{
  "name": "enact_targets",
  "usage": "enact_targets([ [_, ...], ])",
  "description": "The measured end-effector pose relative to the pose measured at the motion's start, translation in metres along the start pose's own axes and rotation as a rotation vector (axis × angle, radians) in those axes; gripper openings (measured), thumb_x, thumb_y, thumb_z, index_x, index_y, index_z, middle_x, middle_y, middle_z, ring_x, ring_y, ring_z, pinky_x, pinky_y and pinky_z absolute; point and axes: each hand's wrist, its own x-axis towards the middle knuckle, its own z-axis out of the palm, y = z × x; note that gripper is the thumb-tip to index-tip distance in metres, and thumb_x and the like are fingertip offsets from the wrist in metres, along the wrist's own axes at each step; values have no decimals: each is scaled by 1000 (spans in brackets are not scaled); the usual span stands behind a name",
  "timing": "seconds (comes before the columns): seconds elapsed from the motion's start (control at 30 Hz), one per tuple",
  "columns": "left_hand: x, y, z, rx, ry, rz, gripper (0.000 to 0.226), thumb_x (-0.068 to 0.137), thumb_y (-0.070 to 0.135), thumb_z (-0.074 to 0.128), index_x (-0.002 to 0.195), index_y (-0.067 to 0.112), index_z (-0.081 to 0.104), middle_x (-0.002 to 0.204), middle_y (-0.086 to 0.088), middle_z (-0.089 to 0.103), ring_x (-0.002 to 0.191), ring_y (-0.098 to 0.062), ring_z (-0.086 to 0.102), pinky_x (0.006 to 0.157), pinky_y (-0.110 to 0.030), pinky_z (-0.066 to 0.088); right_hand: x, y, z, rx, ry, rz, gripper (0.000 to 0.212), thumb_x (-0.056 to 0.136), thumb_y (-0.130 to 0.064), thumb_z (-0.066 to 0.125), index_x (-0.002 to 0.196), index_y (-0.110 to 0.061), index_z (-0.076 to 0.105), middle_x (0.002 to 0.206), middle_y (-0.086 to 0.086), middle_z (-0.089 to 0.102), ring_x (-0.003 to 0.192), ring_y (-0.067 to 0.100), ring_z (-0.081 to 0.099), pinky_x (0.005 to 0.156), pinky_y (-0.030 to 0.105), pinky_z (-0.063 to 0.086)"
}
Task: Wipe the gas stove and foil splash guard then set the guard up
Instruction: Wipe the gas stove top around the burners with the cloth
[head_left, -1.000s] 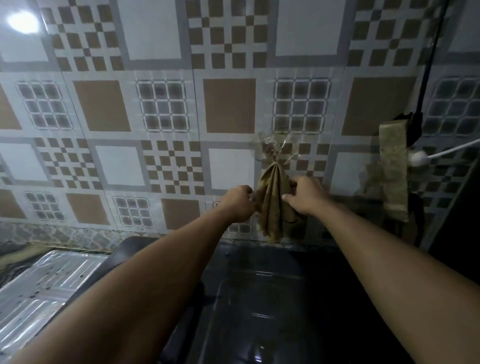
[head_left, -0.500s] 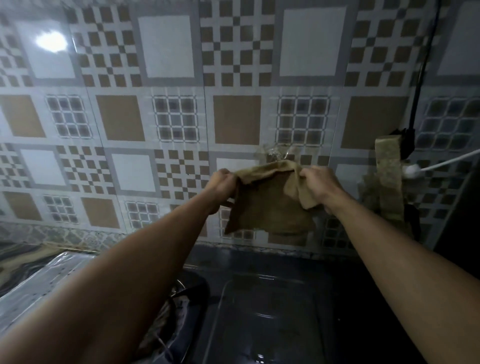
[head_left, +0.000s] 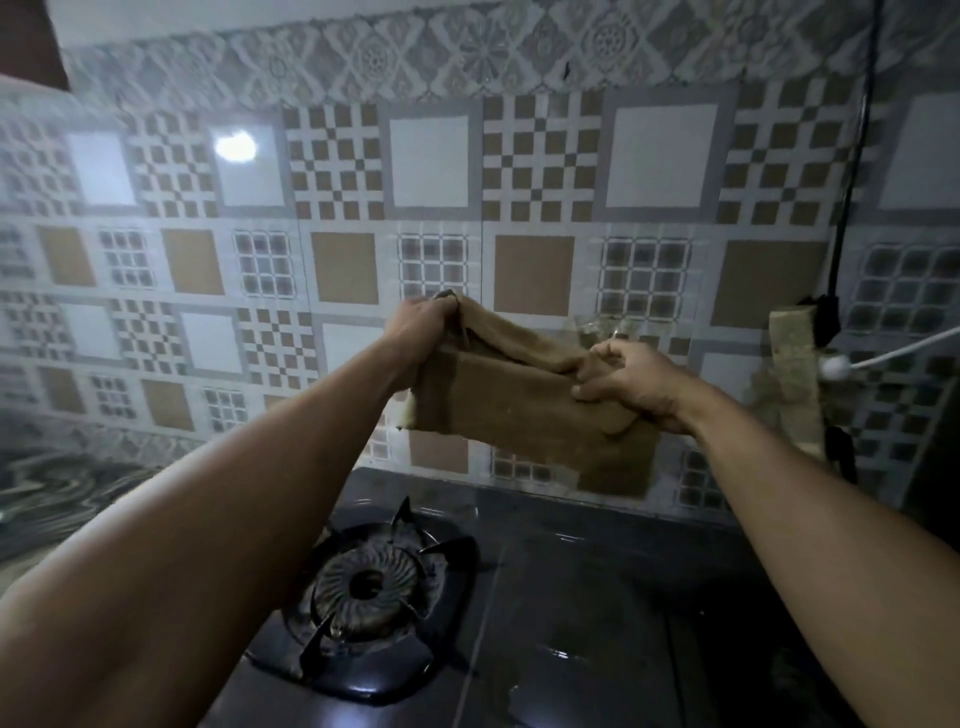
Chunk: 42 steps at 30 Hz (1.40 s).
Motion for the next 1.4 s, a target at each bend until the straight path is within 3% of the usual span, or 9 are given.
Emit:
enact_targets([
  [0.1,-11,8,-19,23,-42,-33,47,77,45,73,109,13,63,101,-7,68,92,-22,67,83,-34,55,-11,-12,8,117,57,16,10,83,-14,67,93,-15,68,86,10,68,75,26,64,63,37,56],
  [0.27,-27,25,-55,159,-419,-351,44,78,16,72,117,2,57,108,-15,68,96,-29,64,83,-41,53,-22,-16,16,498,37,302,24,94,-19,47,74,-11,58,55,7,59,47,22,58,52,28,48],
  [0.37,-33,28,-62,164,-361,-463,23,87,14,64,106,2,60,80,-13,74,81,-29,67,70,-41,55,-24,-17,27,546,21,382,21,90,-15,52,71,-8,58,49,6,58,40,20,56,44,24,50],
  [0.47,-35,29,-63,155,-253,-497,37,83,33,71,110,9,64,84,-12,74,74,-29,69,67,-42,57,-29,-20,37,536,-74,333,17,89,-25,57,84,-9,62,63,7,63,54,21,60,55,28,50],
  [0.7,-56,65,-48,252,-306,-319,51,76,45,74,111,10,60,95,-13,70,82,-30,68,77,-41,57,-40,-36,68,-41,-451,122,56,63,-47,76,106,-10,68,100,7,68,86,21,65,71,33,55],
  [0.9,-66,86,-46,353,-310,-240,42,78,40,74,100,9,57,91,-13,68,81,-30,66,68,-37,55,-28,-40,94,262,-433,-70,75,56,-33,90,121,-17,57,126,5,64,124,26,53,106,53,36],
  [1.07,-57,80,-61,347,-305,-213,48,72,37,80,104,6,63,100,-12,71,88,-30,68,72,-38,57,-29,-47,106,544,-520,-67,67,67,-13,80,128,-1,55,128,18,62,121,34,57,106,52,42],
  [1.23,-43,56,-81,320,-167,-130,52,67,32,84,109,7,67,109,-11,67,100,-30,64,89,-43,54,-32,-51,103,664,-607,-36,69,60,-30,89,119,-3,66,116,19,66,106,34,63,103,50,45],
  [1.4,-30,9,-75,322,100,66,34,75,32,79,96,11,63,90,-4,62,81,-17,62,63,-25,49,-32,-65,100,837,-465,0,37,92,-31,56,106,-1,71,101,19,70,90,31,67,94,46,49],
])
